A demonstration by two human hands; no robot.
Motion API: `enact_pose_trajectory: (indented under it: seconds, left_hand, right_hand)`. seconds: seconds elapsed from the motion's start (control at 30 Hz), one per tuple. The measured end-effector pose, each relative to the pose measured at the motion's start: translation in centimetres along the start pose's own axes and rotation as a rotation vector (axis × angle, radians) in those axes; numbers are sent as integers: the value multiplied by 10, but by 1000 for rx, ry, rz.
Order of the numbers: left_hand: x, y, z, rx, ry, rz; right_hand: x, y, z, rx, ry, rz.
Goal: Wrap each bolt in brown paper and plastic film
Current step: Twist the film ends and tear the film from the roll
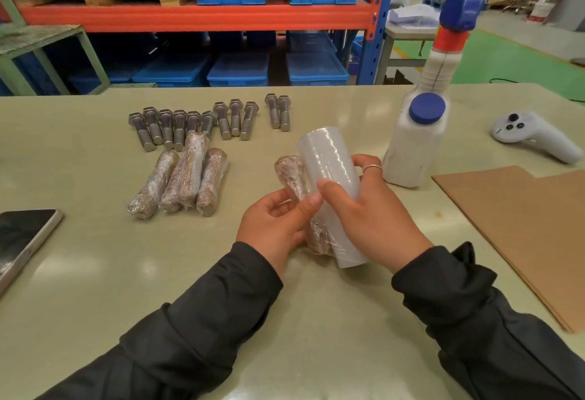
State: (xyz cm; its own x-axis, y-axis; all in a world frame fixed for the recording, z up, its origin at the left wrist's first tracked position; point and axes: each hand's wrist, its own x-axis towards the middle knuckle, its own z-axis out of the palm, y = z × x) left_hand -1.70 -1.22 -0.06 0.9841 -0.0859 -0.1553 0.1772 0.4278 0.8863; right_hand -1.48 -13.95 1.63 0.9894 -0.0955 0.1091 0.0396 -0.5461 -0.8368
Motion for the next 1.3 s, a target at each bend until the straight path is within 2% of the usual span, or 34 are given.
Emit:
enact_pose_trajectory:
  seconds: [0.17,0.33,0.57,0.83,1.1,1.2,1.3]
  left_hand:
    - [1,2,-3,-20,34,-36]
    - [-4,11,-2,-31,-53,8]
    - [-9,17,-6,-19,-167,28]
    - [-7,18,-5,-56,-253,21]
    - [-6,16,-3,-132,-214,-7]
    - [-9,14,2,-94,-222,13]
    - [-8,10,4,-48,-144,47]
  right_hand:
    - [2,0,-3,24,-18,10]
    - [8,4,-14,-190,58,-85]
    - [9,4,-7,-335,78,-83]
    - [1,-1,0,-307,145,-89]
    - [-1,-6,1,-226,151,-46]
    - [-5,-7,2,-193,123,-38]
    - [-6,-8,3,-183,98,-27]
